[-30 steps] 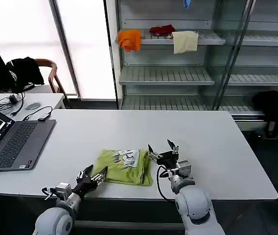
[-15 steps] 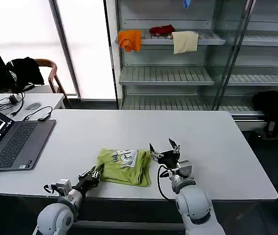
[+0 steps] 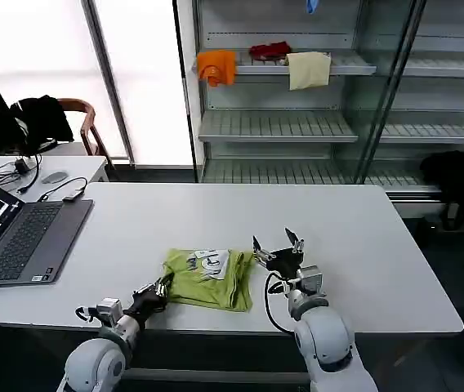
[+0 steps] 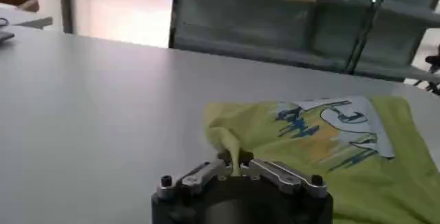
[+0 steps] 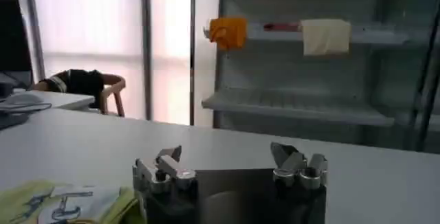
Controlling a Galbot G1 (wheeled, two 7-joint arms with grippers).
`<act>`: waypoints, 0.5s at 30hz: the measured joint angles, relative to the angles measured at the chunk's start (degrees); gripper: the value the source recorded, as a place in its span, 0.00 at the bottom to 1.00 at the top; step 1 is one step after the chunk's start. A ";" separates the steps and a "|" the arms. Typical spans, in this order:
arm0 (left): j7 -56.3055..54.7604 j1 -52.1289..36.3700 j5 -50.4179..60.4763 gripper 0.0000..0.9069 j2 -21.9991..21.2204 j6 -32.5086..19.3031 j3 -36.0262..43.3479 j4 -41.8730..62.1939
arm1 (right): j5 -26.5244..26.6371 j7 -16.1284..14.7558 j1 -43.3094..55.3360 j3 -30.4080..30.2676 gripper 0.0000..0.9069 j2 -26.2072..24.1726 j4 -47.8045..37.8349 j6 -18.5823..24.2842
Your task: Fold and organize the clothes.
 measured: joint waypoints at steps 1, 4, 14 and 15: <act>0.22 0.07 1.33 0.00 0.15 -0.74 -0.30 0.17 | 0.02 0.08 0.00 0.11 1.00 -0.12 0.14 0.04; 0.93 0.06 5.73 0.00 0.79 -2.81 -1.76 0.69 | 0.08 0.17 0.01 0.37 1.00 -0.49 0.35 0.27; 5.39 -1.85 19.22 0.00 7.05 -10.26 -12.38 4.19 | 0.32 0.36 0.14 1.21 1.00 -1.03 -0.45 0.99; 5.91 -2.05 20.13 0.00 7.92 -10.82 -13.49 4.45 | 0.34 0.38 0.14 1.27 1.00 -1.03 -0.57 1.07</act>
